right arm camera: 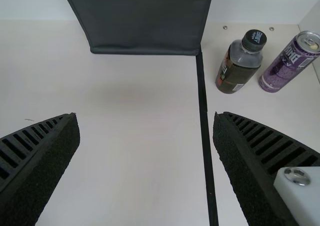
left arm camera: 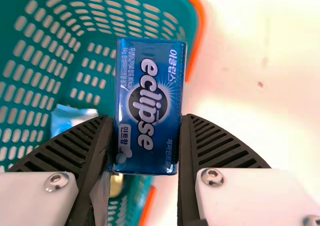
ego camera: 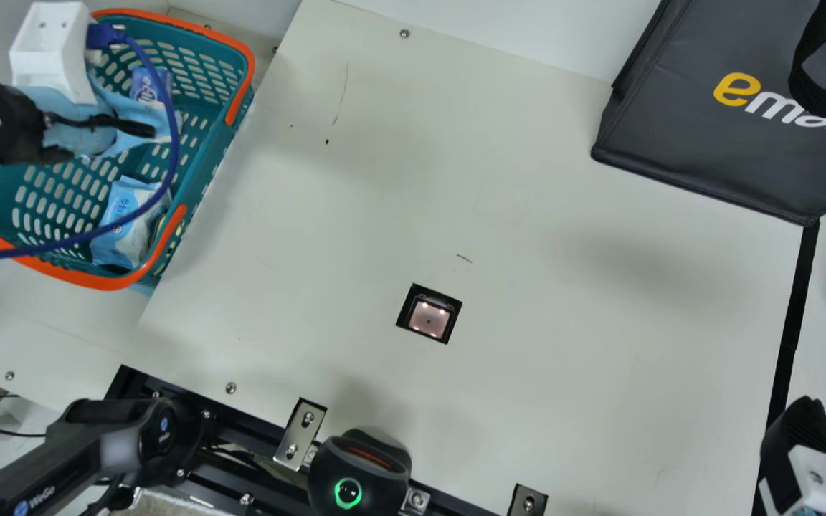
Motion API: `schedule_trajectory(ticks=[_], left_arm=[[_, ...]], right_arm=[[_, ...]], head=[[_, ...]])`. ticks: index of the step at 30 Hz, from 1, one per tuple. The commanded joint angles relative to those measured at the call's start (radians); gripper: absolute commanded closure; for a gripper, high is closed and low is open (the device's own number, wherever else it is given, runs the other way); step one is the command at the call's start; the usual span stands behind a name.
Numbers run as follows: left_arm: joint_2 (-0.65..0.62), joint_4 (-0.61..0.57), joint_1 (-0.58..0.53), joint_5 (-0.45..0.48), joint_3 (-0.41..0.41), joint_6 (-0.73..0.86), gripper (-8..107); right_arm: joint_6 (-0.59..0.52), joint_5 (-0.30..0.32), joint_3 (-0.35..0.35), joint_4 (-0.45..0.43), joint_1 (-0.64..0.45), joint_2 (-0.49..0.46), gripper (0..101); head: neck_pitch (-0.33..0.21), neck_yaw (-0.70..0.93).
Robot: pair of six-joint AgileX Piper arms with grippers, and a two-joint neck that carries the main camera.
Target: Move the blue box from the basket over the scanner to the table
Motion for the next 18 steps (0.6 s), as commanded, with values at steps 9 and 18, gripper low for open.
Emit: schedule_trajectory(ticks=[9,18], left_arm=[[-0.035,0.135,-0.360,0.082,0.007,-0.330,107],[0.022,0.204,-0.650,0.130,-0.018,-0.576,107]], right_arm=[[0.000,0.000,0.000,0.000,0.000,0.000,6],[0.000,0.000,0.000,0.000,0.000,0.000,6]], head=[[-0.030,0.002],[-0.030,0.002]])
